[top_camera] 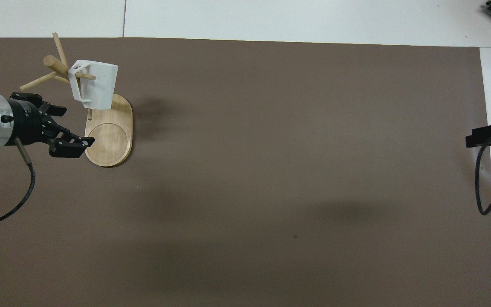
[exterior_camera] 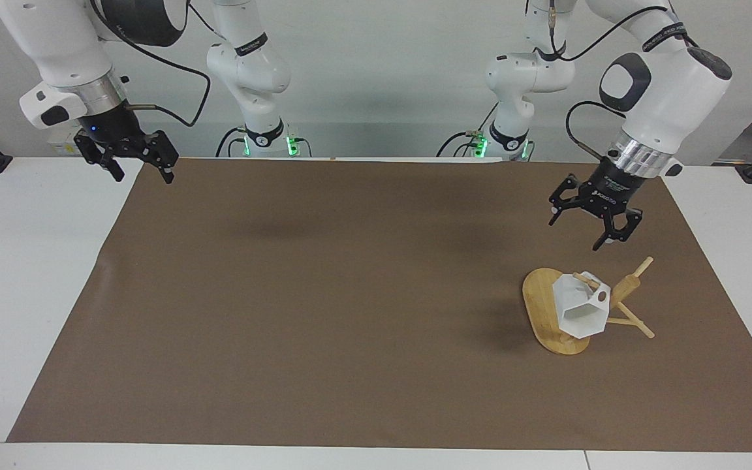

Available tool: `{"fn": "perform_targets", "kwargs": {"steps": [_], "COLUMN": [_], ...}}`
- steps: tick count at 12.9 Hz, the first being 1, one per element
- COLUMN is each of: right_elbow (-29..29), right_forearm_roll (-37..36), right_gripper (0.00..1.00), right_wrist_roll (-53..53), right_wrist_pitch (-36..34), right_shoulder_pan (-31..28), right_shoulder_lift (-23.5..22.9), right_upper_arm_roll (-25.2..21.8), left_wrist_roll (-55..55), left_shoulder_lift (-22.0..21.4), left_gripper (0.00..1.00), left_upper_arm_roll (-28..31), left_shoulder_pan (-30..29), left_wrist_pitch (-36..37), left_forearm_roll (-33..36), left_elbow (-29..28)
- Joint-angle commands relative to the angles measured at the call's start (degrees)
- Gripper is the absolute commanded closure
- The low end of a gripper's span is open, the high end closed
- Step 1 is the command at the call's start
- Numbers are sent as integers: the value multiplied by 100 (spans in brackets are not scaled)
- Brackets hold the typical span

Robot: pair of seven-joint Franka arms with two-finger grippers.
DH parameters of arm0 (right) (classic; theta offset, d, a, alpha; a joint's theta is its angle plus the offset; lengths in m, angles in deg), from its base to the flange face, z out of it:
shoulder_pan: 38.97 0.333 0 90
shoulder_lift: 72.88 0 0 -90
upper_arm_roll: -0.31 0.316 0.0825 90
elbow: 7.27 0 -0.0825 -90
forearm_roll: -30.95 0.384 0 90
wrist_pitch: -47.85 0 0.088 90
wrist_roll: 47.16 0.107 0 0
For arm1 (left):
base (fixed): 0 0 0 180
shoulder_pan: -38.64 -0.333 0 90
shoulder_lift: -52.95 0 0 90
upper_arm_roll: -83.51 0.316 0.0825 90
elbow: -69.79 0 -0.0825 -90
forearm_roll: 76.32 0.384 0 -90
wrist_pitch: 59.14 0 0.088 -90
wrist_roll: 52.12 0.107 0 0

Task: Hang cup on rack
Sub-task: 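Open the left gripper and pull it back from the cup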

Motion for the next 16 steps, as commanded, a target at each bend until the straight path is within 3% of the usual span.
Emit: {"fn": "perform_targets", "kwargs": {"steps": [1, 4, 7, 16], "right_elbow": [-47, -47, -47, -47], "right_forearm_roll": [103, 111, 111, 103], "right_gripper": [0, 0, 0, 0], "right_wrist_roll": [18, 18, 18, 18], "right_wrist_pitch": [-67, -67, -67, -67], "right_shoulder_pan": [-30, -39, -30, -30], "right_shoulder_lift": [47, 47, 47, 47], "right_upper_arm_roll": [19, 19, 27, 19], "left_wrist_roll": [820, 2233, 3787, 8893], "left_shoulder_lift": [-170, -354, -416, -531], "left_gripper": [0, 0, 0, 0], "left_upper_arm_roll": [34, 25, -27, 68], "left_shoulder_pan": [46, 90, 344, 301], "left_wrist_pitch": [371, 827, 1232, 1523], "left_forearm_roll": [112, 191, 717, 903], "left_elbow": [-38, -11, 33, 76]}}
